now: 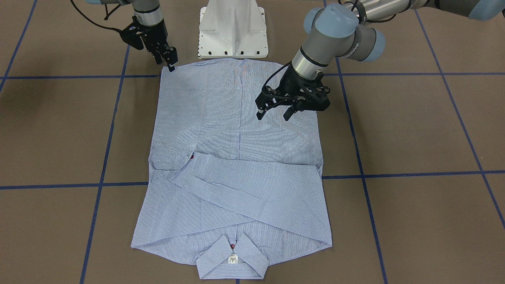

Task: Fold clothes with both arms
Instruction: 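Release the sleeve with the left gripper while the right gripper moves to the hem corner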

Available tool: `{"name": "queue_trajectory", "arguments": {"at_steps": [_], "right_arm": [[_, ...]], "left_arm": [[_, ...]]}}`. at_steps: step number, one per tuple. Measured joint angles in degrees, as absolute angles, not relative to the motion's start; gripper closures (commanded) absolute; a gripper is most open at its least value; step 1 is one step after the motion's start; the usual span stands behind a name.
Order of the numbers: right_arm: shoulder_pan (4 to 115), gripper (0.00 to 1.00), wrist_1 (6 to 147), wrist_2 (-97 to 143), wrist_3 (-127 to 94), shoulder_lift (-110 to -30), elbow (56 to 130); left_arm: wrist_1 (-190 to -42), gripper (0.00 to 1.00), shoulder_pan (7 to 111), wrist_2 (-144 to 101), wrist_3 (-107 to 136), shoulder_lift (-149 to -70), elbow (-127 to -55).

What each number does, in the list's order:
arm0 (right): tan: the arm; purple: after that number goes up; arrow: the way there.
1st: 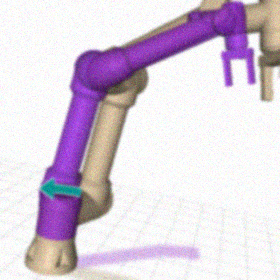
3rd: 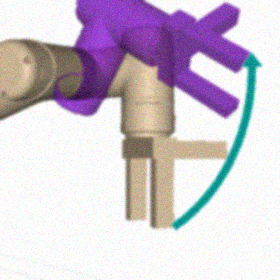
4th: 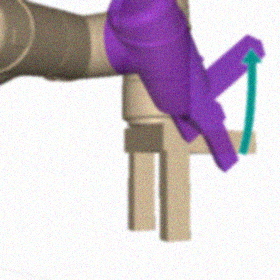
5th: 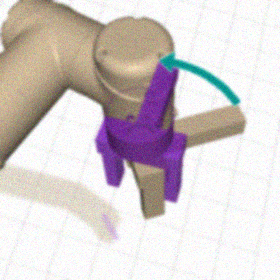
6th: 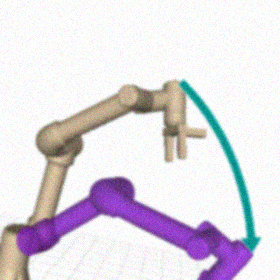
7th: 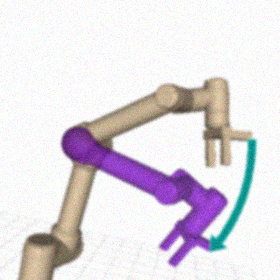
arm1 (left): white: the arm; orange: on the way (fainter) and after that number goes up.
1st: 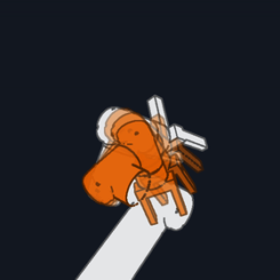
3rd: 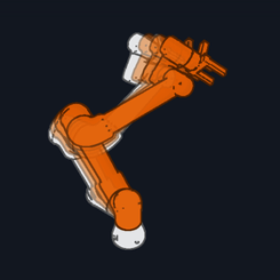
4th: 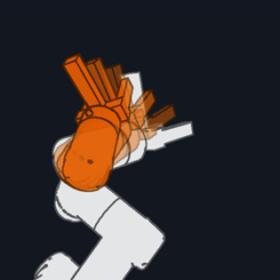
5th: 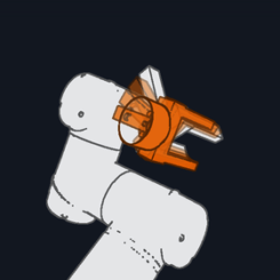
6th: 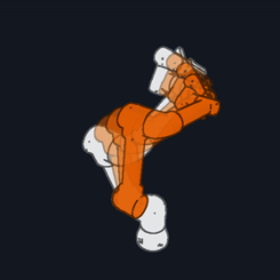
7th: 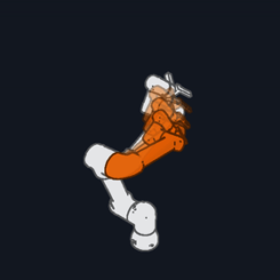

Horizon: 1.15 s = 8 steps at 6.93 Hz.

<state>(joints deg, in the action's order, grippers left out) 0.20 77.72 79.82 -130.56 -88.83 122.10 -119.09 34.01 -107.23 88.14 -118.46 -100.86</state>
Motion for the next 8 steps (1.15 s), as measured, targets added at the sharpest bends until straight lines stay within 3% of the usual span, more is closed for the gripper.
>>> {"name": "queue_trajectory", "arguments": {"at_steps": [2, 3, 4, 8], "right_arm": [[0.63, 0.43, 77.77, 79.81, -130.75, -88.78, 121.99], [0.73, 0.61, 77.78, 79.8, -130.77, -88.75, 121.96], [0.76, 1.0, 77.78, 79.8, -130.82, -88.66, 121.96], [1.67, 1.0, 77.78, 80.5, -133.34, -88.38, 122.72]], "left_arm": [[-119.09, 0.01, 34.01, -107.23, 88.15, -118.19, -100.86], [-119.09, 0.01, 34.01, -107.23, 88.15, -118.0, -100.86], [-119.09, 0.01, 34.04, -107.23, 88.15, -117.84, -100.87], [-119.05, 0.0, 34.12, -107.23, 88.47, -116.89, -102.47]]}}
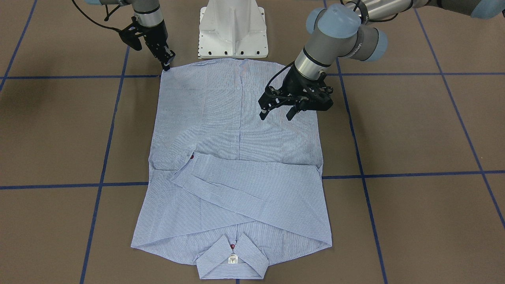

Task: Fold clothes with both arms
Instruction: 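Move the left gripper to the hem corner nearest it and grasp both hem corners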

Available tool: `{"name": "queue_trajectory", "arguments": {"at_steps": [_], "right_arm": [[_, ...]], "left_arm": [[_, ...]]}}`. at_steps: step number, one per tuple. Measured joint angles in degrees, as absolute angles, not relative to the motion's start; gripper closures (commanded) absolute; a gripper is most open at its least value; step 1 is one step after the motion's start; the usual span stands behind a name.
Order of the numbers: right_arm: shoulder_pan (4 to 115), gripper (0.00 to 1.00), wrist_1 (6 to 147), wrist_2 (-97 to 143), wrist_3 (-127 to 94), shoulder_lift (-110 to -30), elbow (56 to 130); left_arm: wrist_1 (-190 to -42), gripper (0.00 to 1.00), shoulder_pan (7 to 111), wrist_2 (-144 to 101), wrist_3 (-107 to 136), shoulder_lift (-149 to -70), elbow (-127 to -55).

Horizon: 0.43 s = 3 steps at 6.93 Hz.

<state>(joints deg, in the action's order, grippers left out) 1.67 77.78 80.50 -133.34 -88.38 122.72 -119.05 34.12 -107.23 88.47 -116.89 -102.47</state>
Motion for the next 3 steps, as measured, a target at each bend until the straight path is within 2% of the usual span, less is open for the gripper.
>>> {"name": "queue_trajectory", "arguments": {"at_steps": [3], "right_arm": [[4.32, 1.0, 77.78, 81.78, -133.34, -88.63, 124.78]], "left_arm": [[-118.87, 0.01, 28.38, -104.74, 91.88, -105.96, -111.77]]}}
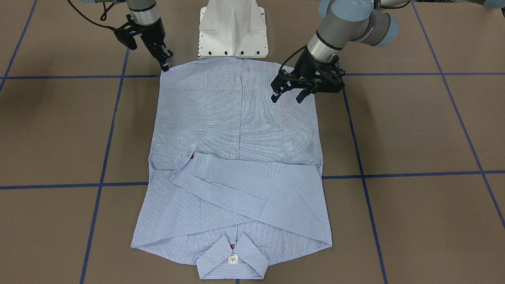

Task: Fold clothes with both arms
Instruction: 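Move the left gripper to the hem corner nearest it and grasp both hem corners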

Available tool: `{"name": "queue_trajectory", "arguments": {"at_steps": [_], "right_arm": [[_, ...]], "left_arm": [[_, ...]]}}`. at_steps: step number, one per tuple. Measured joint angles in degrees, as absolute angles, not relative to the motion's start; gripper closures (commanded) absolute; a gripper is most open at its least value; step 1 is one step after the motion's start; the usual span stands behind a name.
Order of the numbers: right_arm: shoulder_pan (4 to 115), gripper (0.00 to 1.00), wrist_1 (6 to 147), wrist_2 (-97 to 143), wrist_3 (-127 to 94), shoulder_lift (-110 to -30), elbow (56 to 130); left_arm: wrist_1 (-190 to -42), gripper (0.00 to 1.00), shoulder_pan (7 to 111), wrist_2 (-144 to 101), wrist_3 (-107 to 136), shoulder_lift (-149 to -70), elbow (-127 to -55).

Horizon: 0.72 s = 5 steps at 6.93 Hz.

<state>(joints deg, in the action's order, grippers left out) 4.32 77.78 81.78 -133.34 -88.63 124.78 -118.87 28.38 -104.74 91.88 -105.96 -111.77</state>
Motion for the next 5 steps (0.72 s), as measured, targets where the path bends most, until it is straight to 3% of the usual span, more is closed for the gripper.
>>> {"name": "queue_trajectory", "arguments": {"at_steps": [1, 2, 5], "right_arm": [[4.54, 1.0, 77.78, 81.99, -133.28, -88.66, 125.07], [4.61, 1.0, 77.78, 82.11, -133.26, -88.7, 125.16], [4.65, 1.0, 77.78, 82.18, -133.24, -88.69, 125.22]], "left_arm": [[-118.91, 0.03, 25.14, -101.91, 92.59, -101.59, -114.2], [-119.03, 0.12, 22.66, -100.65, 94.43, -97.88, -116.11], [-118.72, 0.16, 16.75, -99.6, 103.51, -93.48, -116.58]]}}
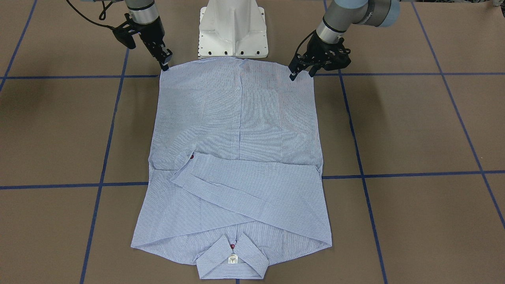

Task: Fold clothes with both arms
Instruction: 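Move the left gripper to the hem corner nearest it and grasp both hem corners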

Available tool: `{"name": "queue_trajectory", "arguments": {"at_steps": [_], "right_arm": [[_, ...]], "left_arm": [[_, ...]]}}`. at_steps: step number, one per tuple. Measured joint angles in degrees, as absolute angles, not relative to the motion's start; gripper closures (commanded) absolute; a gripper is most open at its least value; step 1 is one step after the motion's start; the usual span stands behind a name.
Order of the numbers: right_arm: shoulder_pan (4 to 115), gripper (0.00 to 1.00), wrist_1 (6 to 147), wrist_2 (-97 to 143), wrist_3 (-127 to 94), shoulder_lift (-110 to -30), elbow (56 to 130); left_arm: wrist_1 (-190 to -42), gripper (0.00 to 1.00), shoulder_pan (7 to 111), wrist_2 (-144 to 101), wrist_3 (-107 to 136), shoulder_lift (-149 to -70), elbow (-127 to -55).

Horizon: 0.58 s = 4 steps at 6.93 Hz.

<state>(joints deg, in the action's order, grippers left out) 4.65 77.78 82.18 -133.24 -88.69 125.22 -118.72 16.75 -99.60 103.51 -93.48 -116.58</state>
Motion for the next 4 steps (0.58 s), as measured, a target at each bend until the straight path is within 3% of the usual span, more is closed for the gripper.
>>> {"name": "queue_trajectory", "arguments": {"at_steps": [4], "right_arm": [[4.61, 1.0, 77.78, 82.18, -133.27, -88.68, 125.16]], "left_arm": [[-118.64, 0.26, 14.2, -98.11, 104.78, -90.02, -116.1]]}}
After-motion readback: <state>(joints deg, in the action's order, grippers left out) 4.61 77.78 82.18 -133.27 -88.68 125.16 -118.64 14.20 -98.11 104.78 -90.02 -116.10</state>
